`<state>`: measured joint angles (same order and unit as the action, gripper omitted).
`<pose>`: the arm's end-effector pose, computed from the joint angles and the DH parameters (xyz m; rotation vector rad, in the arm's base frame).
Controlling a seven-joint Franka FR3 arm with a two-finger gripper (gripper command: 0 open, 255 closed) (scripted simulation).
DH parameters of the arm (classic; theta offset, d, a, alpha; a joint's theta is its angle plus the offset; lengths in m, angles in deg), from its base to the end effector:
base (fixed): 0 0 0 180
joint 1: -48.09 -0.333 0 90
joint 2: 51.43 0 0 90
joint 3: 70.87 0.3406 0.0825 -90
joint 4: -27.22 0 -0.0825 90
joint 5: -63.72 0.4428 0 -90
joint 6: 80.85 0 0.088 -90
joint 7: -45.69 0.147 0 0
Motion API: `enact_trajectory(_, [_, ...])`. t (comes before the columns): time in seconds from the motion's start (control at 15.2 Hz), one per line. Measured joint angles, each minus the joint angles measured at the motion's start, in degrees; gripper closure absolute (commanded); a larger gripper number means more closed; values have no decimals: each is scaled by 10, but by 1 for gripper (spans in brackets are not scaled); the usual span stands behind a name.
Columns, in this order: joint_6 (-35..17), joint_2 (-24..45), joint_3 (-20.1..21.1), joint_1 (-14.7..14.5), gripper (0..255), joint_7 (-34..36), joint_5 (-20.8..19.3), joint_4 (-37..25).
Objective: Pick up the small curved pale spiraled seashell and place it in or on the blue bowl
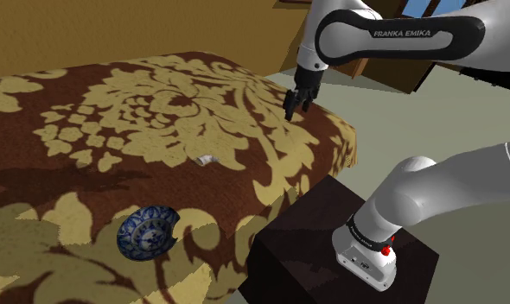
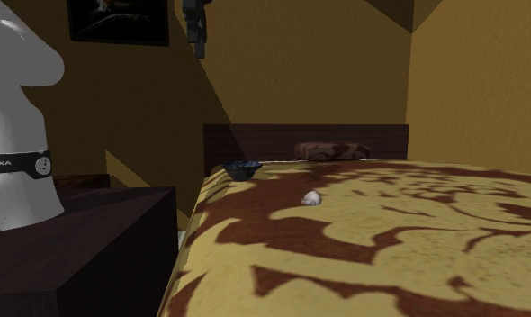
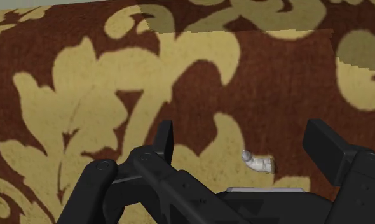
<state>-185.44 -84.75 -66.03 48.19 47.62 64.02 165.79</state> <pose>0.4158 0.0360 0.4772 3.0992 0.0520 -0.0170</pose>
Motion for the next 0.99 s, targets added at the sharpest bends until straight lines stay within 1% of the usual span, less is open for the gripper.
enact_trajectory(0.33, [-76,99,11,-7,0,-19,-13,-16])
enact_trajectory(0.53, [-118,173,21,-11,0,-23,-23,-44])
enact_trajectory(0.79, [-161,250,28,-14,0,-35,-42,-72])
enact_trajectory(0.99, [-188,324,34,-17,0,-40,-61,-114])
